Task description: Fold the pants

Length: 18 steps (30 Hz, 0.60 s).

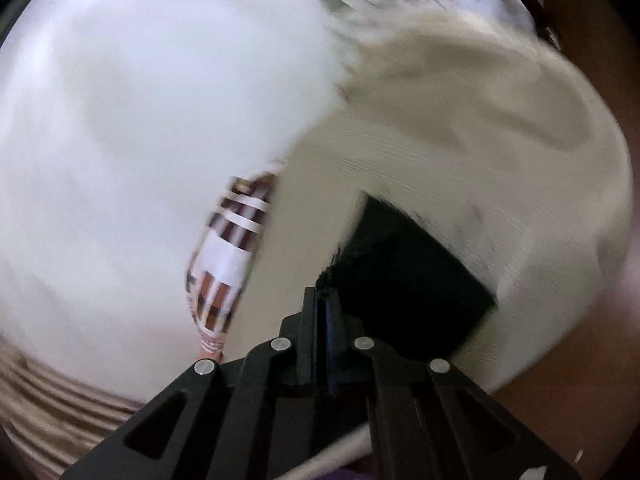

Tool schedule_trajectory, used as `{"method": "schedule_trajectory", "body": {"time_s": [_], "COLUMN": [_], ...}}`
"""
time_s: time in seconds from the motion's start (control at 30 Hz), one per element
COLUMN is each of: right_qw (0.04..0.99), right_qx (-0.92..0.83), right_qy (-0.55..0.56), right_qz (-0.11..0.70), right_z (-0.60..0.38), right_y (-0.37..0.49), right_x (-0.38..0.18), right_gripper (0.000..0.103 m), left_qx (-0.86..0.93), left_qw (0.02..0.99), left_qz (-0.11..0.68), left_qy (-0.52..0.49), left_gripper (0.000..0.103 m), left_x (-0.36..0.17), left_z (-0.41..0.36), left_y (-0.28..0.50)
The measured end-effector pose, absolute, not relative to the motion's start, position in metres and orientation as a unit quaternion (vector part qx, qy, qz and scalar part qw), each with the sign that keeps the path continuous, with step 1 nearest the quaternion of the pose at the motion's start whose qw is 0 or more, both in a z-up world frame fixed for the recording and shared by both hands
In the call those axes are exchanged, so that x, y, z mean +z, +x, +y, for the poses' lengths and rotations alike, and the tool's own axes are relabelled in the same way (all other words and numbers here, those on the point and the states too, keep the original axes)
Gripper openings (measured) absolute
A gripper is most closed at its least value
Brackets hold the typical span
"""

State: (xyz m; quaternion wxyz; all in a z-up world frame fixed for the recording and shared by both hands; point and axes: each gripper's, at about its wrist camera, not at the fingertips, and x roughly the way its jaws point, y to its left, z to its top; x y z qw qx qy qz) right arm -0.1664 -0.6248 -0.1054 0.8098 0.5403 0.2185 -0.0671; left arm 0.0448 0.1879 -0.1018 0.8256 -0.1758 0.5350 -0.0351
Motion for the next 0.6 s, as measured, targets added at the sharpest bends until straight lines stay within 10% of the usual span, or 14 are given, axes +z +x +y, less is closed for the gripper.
{"method": "schedule_trajectory", "body": {"time_s": [0.23,0.6], "right_qw": [0.757,0.776], "right_qx": [-0.138,-0.082], "right_qy": [0.567,0.571], "right_qz": [0.294,0.256], "right_z": [-0.651,-0.642], "right_y": [-0.173,-0.190], "right_x": [-0.205,-0.192], "right_gripper": [0.002,0.009], "left_qx": [-0.030,-0.028], "left_qw": [0.822,0.823], "left_qz": [0.540,0.540], "left_qy": [-0.180,-0.172], "left_gripper": [0.037,0.039], "left_x": [-0.112,-0.113], "left_z": [0.186,0.183], "left_y": [0.046,0.048]}}
